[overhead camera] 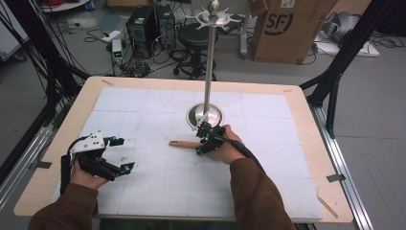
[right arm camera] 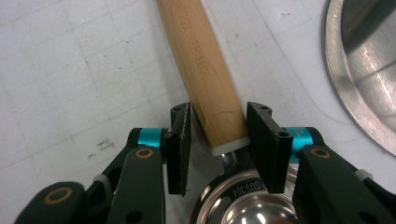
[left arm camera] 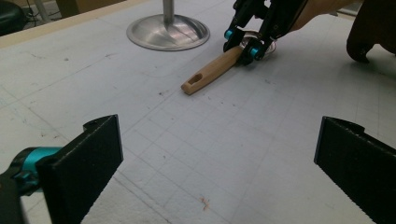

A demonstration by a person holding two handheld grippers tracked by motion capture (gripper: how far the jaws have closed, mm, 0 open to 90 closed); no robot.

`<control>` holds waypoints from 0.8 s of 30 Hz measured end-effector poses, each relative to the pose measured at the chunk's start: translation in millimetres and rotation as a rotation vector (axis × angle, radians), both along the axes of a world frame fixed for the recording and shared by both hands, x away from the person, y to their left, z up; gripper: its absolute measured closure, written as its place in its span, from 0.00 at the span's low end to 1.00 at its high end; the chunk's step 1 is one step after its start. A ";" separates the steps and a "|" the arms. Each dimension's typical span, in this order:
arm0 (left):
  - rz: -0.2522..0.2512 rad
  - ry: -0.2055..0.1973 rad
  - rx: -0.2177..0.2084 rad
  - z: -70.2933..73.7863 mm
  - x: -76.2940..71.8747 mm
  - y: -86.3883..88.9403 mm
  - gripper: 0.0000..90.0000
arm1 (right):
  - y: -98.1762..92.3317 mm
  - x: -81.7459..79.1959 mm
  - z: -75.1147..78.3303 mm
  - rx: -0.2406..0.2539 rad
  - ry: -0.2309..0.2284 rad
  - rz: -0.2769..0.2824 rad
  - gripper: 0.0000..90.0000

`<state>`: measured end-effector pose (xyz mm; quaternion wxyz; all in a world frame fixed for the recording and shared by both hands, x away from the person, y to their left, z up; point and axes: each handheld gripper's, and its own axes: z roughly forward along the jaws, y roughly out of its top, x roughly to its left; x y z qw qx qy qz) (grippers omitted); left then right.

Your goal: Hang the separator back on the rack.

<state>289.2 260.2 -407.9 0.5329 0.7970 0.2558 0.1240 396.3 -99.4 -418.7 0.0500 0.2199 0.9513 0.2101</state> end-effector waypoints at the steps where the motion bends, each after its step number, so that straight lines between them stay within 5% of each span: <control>1: -0.002 0.000 0.001 0.1 0.0 0.1 0.02 | -0.2 -0.5 0.3 -0.004 0.000 -0.006 0.68; 16: -0.010 0.001 0.001 -0.3 0.3 -0.4 0.02 | -7.7 0.0 2.7 -0.027 0.029 -0.013 0.74; 24: -0.007 0.002 0.005 -0.7 0.8 -0.4 0.02 | -3.6 -0.8 2.8 -0.044 -0.024 0.008 0.67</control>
